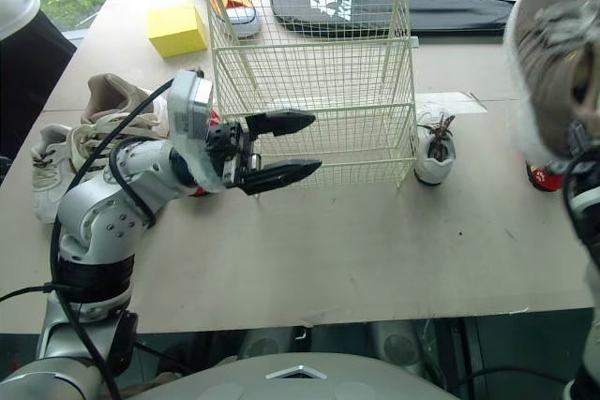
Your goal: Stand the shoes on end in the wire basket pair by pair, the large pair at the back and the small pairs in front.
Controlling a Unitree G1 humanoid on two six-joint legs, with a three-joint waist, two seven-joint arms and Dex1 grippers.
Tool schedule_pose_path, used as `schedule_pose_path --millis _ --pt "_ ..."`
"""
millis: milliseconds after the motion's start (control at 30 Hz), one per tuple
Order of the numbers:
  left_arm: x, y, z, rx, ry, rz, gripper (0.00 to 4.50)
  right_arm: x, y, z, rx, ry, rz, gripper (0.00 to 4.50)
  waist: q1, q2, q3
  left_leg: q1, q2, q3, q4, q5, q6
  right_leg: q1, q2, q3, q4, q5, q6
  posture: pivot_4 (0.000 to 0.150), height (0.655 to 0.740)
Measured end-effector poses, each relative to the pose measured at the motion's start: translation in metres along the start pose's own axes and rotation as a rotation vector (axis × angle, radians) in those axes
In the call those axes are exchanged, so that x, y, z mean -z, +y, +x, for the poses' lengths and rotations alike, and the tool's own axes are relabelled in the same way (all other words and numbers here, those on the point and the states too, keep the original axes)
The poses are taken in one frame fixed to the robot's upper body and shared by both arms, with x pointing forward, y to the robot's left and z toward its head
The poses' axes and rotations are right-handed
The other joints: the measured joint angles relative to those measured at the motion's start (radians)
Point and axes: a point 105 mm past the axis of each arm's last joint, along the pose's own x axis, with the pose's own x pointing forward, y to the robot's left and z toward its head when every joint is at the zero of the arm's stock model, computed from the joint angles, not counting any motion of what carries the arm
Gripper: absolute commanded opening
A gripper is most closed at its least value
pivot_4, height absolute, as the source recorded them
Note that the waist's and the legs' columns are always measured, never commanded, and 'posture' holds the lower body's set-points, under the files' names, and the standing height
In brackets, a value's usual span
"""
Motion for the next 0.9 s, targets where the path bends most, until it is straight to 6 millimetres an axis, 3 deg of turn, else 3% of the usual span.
schedule_pose_path --millis 167,300,400,500,700,900 --pt "-0.013 0.017 0.007 -0.073 -0.059 -0.024 4.5 -0.052 0.013 0.024 -0.18 -0.201 -0.001 0.01 -0.002 0.001 0.001 -0.001 -0.005 -0.01 -0.001 0.0 0.0 0.0 0.002 0.002 0.0 0.0 0.0 0.15 0.74" --pt "-0.026 0.028 0.002 -0.131 -0.093 -0.042 4.5 -0.078 0.031 0.033 -0.356 -0.282 -0.043 0.01 0.0 0.001 0.001 -0.001 -0.008 -0.018 -0.002 0.0 0.0 0.0 0.001 0.001 -0.001 0.0 0.0 0.15 0.74" --pt "-0.054 0.049 -0.002 -0.232 -0.149 -0.043 4.5 -0.102 0.046 0.041 -0.598 -0.34 -0.081 0.01 0.0 0.002 0.006 -0.002 -0.012 -0.019 -0.001 0.0 0.0 -0.001 -0.002 0.001 -0.001 0.0 0.001 0.15 0.74" --pt "-0.079 0.063 -0.017 -0.31 -0.141 -0.024 4.5 -0.124 0.062 0.032 -0.841 -0.408 -0.156 0.0 0.0 0.002 0.006 -0.002 -0.012 -0.022 -0.002 0.0 0.0 0.0 -0.002 0.0 -0.001 0.0 0.001 0.15 0.74" --pt "-0.107 0.077 -0.046 -0.322 -0.112 -0.139 4.5 -0.13 0.078 0.016 -1.268 -0.342 -0.255 0.0 0.002 0.001 0.007 -0.005 -0.013 -0.026 -0.001 0.0 0.0 -0.001 -0.004 -0.004 -0.002 0.0 0.001 0.15 0.74" --pt "-0.126 0.062 -0.062 -0.182 0.027 -0.236 4.5 -0.127 0.083 0.012 -1.557 -0.317 -0.389 0.0 0.0 0.002 0.01 -0.007 -0.013 -0.026 0.0 0.0 0.0 -0.004 -0.004 -0.005 0.0 0.0 0.001 0.15 0.74"
